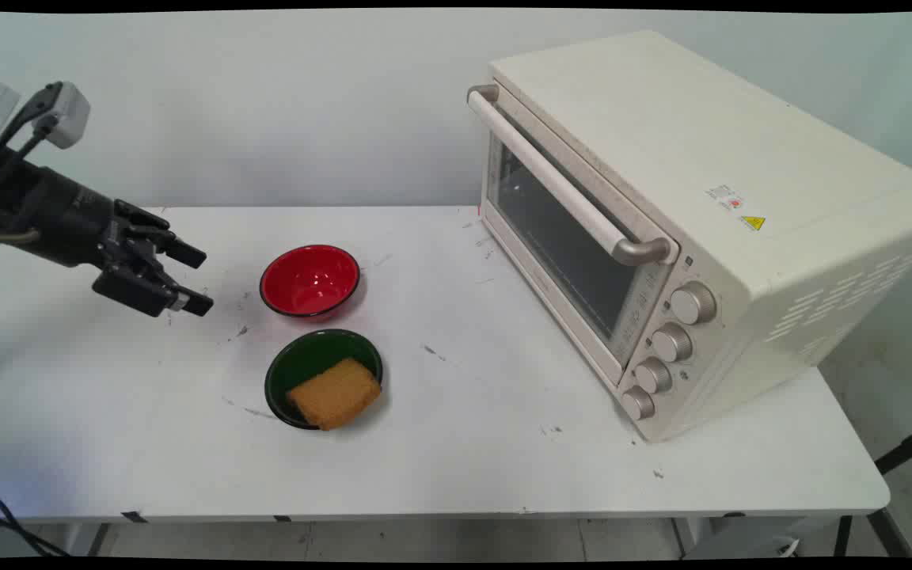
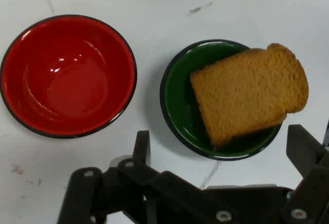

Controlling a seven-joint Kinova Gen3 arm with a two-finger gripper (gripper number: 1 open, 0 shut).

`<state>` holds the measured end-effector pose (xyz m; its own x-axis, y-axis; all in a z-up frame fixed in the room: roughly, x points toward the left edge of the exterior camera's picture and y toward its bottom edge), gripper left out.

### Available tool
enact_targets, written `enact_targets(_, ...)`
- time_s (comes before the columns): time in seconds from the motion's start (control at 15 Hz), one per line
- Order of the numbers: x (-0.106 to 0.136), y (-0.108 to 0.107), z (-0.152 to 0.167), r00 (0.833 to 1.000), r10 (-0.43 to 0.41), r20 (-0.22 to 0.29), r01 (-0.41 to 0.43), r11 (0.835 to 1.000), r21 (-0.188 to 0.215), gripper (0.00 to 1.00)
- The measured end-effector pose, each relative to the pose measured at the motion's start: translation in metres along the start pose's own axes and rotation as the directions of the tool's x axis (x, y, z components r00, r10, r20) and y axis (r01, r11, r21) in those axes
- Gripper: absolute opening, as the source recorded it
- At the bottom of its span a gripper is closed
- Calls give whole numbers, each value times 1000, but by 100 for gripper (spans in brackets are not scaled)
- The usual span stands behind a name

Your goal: Open the oven

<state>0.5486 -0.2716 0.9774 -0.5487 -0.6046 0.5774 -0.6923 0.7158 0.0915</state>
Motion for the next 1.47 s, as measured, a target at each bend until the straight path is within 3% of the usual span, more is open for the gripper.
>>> enact_targets(0.4,32,9,12,998,-20,-63,22,1000,22,100)
enact_targets(0.87,113,27,27,991,-25,-131,32,998,49,100)
enact_targets(1.47,233,57,52,981,59,-184,-44,996,83,100)
